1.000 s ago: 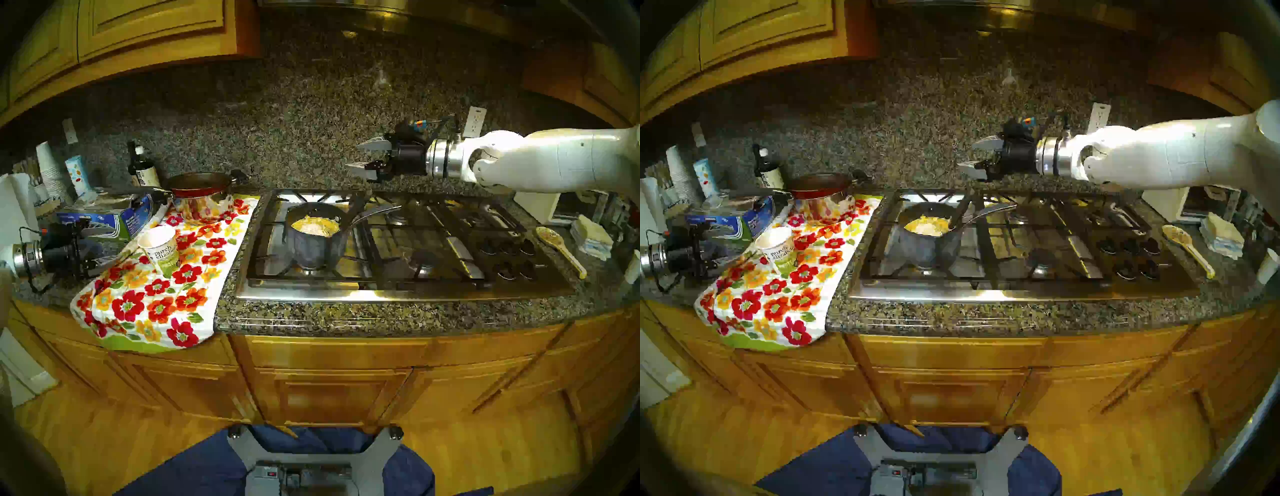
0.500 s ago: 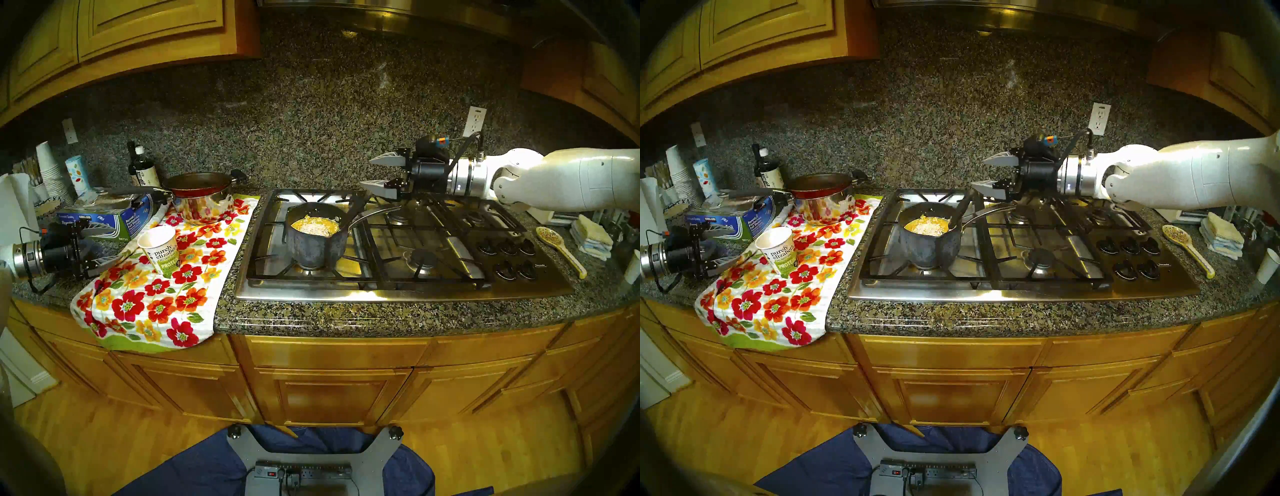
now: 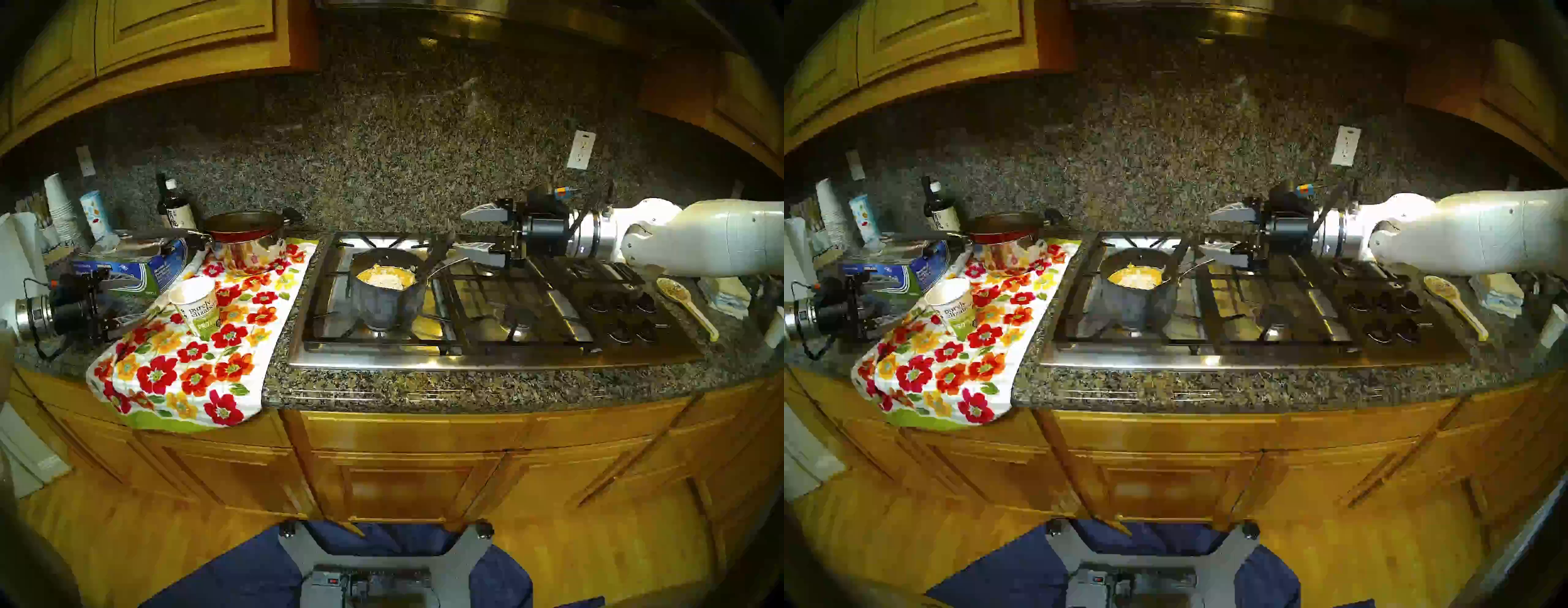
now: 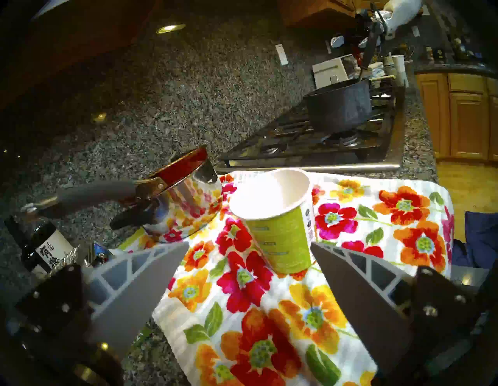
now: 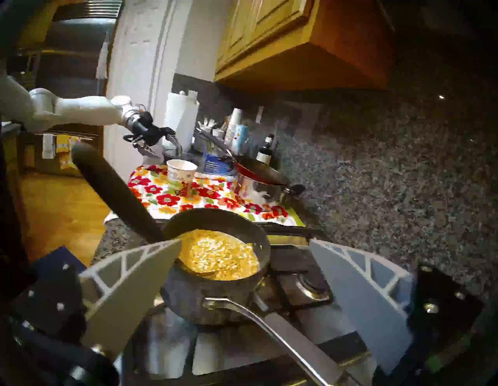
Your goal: Pour oats into pot and stir with a spoon
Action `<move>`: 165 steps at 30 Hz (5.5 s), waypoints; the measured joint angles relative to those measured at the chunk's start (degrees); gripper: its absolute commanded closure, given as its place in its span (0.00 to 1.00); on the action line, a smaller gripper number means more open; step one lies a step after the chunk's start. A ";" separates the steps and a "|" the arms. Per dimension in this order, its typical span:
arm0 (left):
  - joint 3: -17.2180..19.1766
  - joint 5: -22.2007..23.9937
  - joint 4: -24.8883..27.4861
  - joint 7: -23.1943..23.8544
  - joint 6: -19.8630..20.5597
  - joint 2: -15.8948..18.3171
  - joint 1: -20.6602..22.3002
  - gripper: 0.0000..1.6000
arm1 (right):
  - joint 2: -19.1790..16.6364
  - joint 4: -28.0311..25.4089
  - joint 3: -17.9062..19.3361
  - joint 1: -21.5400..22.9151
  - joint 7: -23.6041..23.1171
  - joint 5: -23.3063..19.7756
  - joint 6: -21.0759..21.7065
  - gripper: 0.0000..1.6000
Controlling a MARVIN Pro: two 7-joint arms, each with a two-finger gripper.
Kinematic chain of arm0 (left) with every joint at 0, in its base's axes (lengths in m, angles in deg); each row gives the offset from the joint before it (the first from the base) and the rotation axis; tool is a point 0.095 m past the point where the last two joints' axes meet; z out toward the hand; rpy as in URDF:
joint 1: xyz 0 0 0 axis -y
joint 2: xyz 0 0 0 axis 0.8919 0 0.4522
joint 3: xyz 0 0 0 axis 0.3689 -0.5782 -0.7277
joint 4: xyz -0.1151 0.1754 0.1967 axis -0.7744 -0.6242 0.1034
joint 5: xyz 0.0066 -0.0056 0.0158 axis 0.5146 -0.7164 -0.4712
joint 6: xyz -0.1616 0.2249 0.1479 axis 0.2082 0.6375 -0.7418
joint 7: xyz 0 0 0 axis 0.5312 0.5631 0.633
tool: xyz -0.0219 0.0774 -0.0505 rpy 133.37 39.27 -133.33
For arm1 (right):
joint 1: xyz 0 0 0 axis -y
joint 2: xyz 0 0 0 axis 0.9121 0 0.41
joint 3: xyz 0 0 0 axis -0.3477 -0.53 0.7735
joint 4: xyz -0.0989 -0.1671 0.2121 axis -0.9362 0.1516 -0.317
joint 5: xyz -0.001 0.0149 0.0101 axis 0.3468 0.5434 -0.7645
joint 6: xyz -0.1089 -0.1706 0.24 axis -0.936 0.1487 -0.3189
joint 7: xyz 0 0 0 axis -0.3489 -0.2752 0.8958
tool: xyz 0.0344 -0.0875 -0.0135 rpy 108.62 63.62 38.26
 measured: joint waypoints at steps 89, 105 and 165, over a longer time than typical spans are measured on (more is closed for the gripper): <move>-0.51 0.93 -0.02 -0.21 -0.29 0.43 -0.13 0.00 | 8.49 1.71 9.16 -14.71 -3.48 -6.87 -7.81 1.00; -0.59 0.99 0.01 -0.24 -0.32 0.50 -0.22 0.00 | 10.15 3.72 9.59 -14.44 -4.18 -6.88 -7.68 1.00; -0.62 1.08 0.27 -0.27 -0.34 0.59 -0.66 0.00 | 32.64 39.04 17.78 -22.62 -11.50 -10.29 9.48 1.00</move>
